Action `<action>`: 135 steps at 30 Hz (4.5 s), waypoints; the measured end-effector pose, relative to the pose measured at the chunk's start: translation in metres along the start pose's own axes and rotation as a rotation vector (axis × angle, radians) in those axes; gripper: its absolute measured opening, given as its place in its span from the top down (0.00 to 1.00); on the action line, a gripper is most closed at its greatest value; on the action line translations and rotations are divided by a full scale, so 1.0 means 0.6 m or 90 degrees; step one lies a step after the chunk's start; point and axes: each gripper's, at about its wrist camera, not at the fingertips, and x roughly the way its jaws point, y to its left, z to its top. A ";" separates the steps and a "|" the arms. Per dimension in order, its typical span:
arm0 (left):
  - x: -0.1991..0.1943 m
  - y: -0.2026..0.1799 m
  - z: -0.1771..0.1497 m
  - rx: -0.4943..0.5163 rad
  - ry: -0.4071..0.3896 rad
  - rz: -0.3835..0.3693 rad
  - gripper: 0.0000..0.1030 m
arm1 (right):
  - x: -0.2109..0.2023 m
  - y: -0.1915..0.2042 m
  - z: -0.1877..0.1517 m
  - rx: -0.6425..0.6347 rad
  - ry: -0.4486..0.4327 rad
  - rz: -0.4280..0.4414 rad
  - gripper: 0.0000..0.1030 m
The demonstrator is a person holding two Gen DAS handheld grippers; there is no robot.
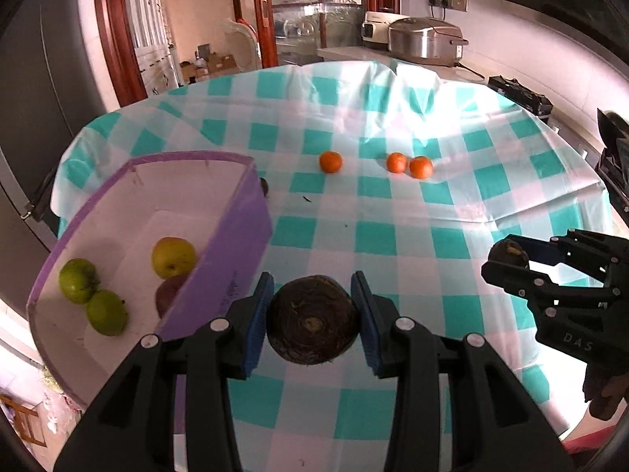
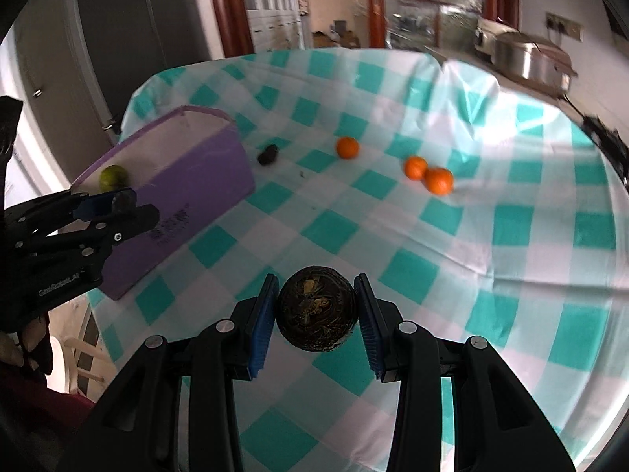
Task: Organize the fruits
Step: 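Carry both dark round fruits with both tools over the white box, then open both tools to drop the dark fruits into the box, then grasp an orange with the right tool while the left tool grasps another orange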
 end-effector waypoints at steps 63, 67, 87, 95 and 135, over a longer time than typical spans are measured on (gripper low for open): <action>0.125 0.543 -0.007 0.044 0.087 0.015 0.59 | 0.312 0.460 0.228 -0.172 0.103 0.063 0.61; 0.119 0.528 -0.001 0.065 0.067 0.010 0.59 | 0.310 0.448 0.218 -0.158 0.111 0.045 0.61; 0.062 0.485 -0.038 -0.026 0.085 0.119 0.06 | 0.247 0.409 0.193 -0.177 0.106 0.055 0.21; 0.018 0.375 -0.048 -0.076 0.049 0.154 0.06 | 0.150 0.338 0.145 -0.202 0.057 0.084 0.16; 0.267 0.016 0.144 0.119 0.136 -0.150 0.05 | 0.244 -0.086 0.024 0.201 0.180 -0.151 0.17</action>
